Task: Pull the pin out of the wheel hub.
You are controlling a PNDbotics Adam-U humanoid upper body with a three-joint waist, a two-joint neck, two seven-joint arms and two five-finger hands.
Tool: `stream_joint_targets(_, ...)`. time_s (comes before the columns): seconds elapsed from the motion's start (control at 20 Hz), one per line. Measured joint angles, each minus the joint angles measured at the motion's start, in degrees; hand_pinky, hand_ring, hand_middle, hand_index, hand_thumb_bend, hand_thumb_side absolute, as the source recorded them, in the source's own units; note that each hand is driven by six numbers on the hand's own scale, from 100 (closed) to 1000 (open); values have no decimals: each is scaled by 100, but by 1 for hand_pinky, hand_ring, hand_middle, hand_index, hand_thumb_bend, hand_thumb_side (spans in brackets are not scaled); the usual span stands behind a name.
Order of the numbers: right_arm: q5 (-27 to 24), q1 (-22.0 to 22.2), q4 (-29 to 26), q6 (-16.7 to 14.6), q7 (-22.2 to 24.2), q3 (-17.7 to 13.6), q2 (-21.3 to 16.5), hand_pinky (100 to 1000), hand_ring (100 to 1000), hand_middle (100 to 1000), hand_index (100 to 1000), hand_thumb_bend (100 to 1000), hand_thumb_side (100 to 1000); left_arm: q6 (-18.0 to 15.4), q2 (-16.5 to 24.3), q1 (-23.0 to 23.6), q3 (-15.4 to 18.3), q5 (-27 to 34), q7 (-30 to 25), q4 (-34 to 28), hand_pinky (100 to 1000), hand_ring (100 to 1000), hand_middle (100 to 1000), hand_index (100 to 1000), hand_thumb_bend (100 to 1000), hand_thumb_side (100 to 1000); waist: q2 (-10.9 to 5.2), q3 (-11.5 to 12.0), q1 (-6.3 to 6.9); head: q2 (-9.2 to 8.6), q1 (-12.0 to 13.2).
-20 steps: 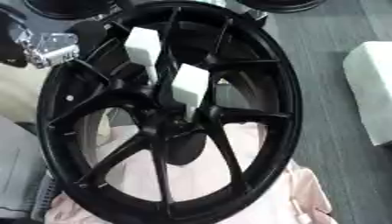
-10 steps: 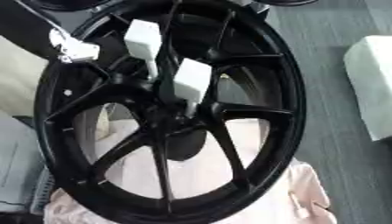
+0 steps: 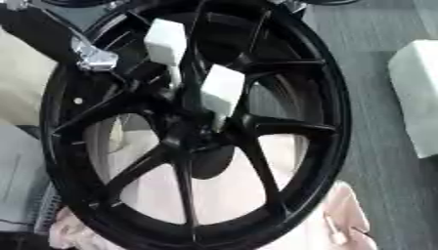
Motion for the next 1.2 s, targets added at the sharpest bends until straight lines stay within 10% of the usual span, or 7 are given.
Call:
stream_joint_targets(0.5,0,13,52,-28,27,4,21,651,565,535,623,480,255,-457,-219,-12,60,71,-457,472,782,779,752,838,294,703,7,-9,-26,-178,-28)
stream_joint_targets(1.2,0,33,101,-35,42,35,74,650,567,540,619,476,258,-1020,-419,-132,273,525,-1316,814,765,774,749,811,278,486,15,-77,-29,-231,69)
